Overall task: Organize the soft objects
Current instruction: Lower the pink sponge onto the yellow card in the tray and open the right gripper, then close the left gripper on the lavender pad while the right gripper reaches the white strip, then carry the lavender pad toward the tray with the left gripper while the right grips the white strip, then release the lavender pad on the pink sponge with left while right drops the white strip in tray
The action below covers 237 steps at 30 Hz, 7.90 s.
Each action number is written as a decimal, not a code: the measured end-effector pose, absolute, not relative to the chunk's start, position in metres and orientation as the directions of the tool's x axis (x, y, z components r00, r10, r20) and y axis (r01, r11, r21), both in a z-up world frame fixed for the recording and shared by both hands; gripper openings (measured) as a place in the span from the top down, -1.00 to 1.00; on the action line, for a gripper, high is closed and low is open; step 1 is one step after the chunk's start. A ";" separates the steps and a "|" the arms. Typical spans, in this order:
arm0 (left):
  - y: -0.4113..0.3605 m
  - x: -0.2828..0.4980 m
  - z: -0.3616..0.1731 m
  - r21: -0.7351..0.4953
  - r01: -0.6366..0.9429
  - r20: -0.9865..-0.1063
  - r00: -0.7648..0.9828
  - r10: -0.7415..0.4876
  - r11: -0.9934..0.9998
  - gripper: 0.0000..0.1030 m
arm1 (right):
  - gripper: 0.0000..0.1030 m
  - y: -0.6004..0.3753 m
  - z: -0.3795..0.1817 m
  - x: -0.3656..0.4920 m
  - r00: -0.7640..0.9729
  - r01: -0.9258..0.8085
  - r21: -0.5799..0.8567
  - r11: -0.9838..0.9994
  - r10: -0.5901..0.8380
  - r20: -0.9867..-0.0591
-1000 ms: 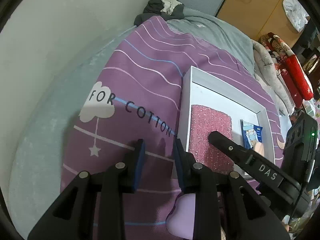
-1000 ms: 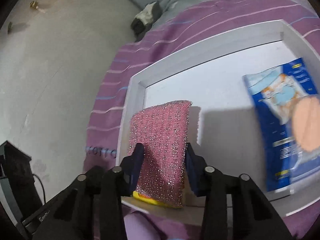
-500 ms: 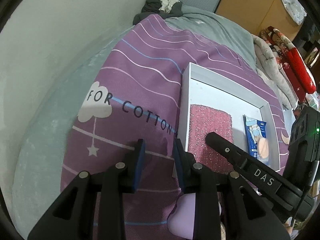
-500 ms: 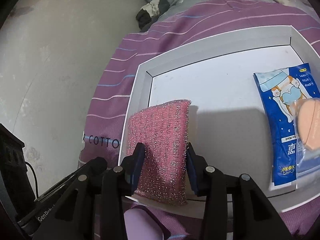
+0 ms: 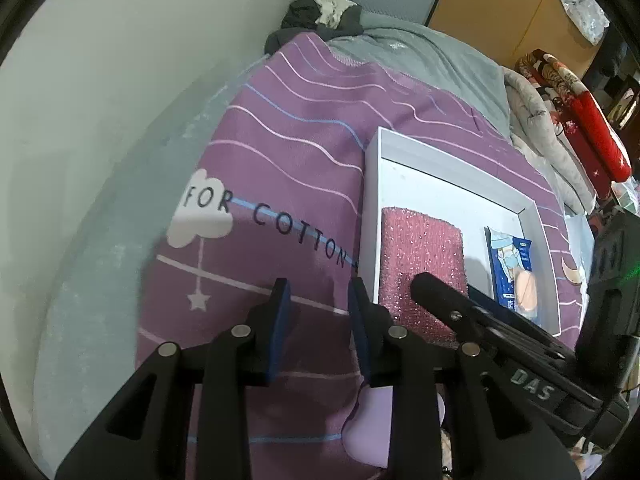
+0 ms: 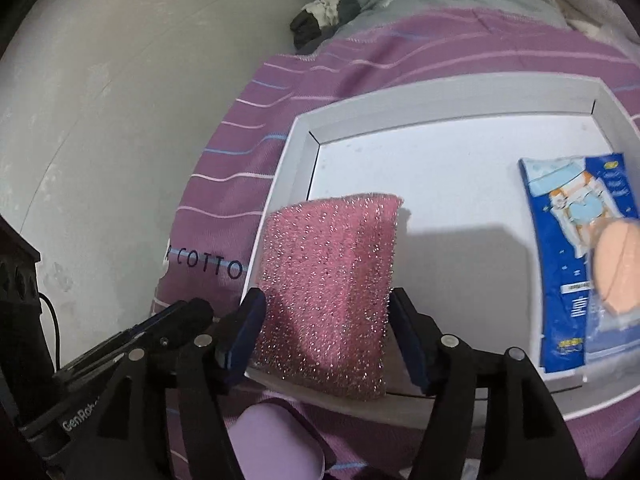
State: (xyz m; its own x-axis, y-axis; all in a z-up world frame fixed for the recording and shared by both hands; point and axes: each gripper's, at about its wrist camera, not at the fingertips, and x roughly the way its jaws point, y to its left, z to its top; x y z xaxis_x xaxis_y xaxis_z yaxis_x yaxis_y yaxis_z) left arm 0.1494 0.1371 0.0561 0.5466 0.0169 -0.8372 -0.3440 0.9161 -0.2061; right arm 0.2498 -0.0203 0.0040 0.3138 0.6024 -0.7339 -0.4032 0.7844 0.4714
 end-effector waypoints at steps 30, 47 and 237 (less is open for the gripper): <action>0.085 0.126 0.097 -0.322 -0.136 -0.831 0.514 -0.211 0.937 0.29 | -0.57 -0.095 0.067 0.208 0.367 -0.394 0.403 0.826 0.543 -0.755; 0.063 0.128 0.086 -0.334 -0.108 -0.880 0.390 -0.269 0.936 0.17 | -0.06 -0.139 0.044 0.202 0.185 -0.266 0.521 0.811 0.574 -0.798; 0.066 0.143 0.073 -0.201 -0.216 -0.839 0.541 -0.054 0.956 0.09 | 0.45 -0.133 0.034 0.227 0.347 -0.226 0.454 0.862 0.507 -0.789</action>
